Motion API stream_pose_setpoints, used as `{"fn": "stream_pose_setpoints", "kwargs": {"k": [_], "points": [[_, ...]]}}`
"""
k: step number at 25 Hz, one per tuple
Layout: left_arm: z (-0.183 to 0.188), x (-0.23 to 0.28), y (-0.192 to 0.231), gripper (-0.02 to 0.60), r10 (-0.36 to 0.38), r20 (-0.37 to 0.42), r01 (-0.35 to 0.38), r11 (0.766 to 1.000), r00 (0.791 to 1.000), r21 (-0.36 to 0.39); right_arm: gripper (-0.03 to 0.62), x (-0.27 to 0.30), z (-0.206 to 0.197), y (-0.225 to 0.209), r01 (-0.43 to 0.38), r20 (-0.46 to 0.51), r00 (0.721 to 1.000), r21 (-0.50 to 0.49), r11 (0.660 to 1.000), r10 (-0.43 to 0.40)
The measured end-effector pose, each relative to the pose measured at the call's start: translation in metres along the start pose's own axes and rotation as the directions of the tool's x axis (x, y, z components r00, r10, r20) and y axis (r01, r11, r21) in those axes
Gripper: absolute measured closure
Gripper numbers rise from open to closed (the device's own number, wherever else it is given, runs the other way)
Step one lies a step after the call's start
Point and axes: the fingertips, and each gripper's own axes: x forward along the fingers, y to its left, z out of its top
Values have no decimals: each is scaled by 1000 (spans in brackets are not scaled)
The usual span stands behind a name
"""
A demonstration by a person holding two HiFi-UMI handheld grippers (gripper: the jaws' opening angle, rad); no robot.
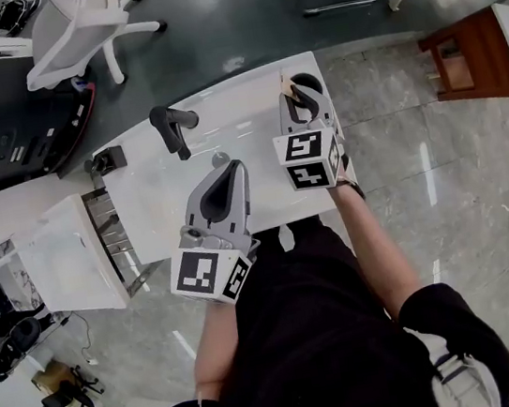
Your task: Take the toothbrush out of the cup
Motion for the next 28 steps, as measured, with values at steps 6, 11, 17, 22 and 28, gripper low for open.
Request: {"fn": "stream_pose_setpoints", "kwargs": {"k": [6,11,17,22,28], "points": [[2,1,-5,568,-15,13,15,1000,1000,14,551,-6,3,-12,15,13,1000,28,999,-16],[3,-2,-7,568,-19,18,18,999,1000,27,553,-13,6,-17,23,26,999,60,998,-24],[14,-14,-6,568,-57,56,54,998,997,43,554,-32,26,-21,32,77,996,108,994,-41],[23,-27,-3,568,-121,76,116,991,990,71,554,-60,54,-35,72,179,977,225,972,-114],[30,-51,11,568,-193,93,184,978,977,98,554,-102,80,-27,81,268,947,332,940,-176]]}}
